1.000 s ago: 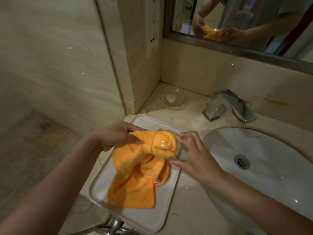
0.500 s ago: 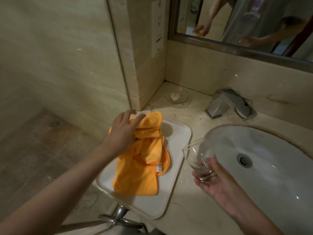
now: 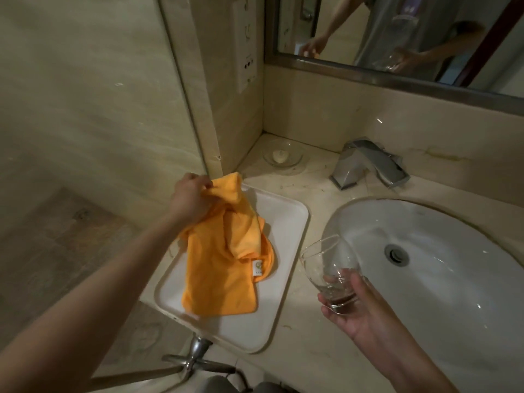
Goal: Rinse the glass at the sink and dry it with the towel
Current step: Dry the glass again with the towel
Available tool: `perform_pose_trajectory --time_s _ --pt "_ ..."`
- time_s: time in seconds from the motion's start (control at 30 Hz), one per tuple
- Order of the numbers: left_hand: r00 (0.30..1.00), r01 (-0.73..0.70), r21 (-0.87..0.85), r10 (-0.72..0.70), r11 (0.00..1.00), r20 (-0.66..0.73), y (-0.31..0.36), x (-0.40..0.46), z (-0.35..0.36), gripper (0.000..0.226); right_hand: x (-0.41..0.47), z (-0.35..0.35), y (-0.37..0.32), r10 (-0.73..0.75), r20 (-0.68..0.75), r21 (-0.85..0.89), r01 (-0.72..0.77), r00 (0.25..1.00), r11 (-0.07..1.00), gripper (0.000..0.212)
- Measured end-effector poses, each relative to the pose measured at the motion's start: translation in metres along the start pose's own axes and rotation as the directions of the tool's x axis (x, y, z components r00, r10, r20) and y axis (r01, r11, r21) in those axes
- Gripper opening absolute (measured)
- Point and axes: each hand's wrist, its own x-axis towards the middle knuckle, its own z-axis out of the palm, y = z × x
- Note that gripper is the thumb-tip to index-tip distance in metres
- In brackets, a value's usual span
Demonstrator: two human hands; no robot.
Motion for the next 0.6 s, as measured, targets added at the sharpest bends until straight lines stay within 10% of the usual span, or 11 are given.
perform_pose_trajectory --time_s 0.23,0.43,0.6 --pt "0.994 -0.04 -0.378 -0.002 0.925 -0.111 0.01 0.005 -0.057 0.008 -0.007 -0.005 -0.001 -0.013 -0.01 0.068 0.013 1.0 0.998 0.075" --pt "0.979 -0.197 -0.373 0.16 0.907 -0.128 0.043 -0.027 -0.071 0.011 -0.005 0.016 -0.004 -0.008 0.017 0.08 0.007 1.0 0.997 0.095" --pt "0.934 -0.11 -0.578 0.282 0.809 0.217 0.065 -0.066 -0.067 0.012 0.003 0.066 -0.009 -0.074 0.1 -0.125 0.086 0.992 0.988 0.09"
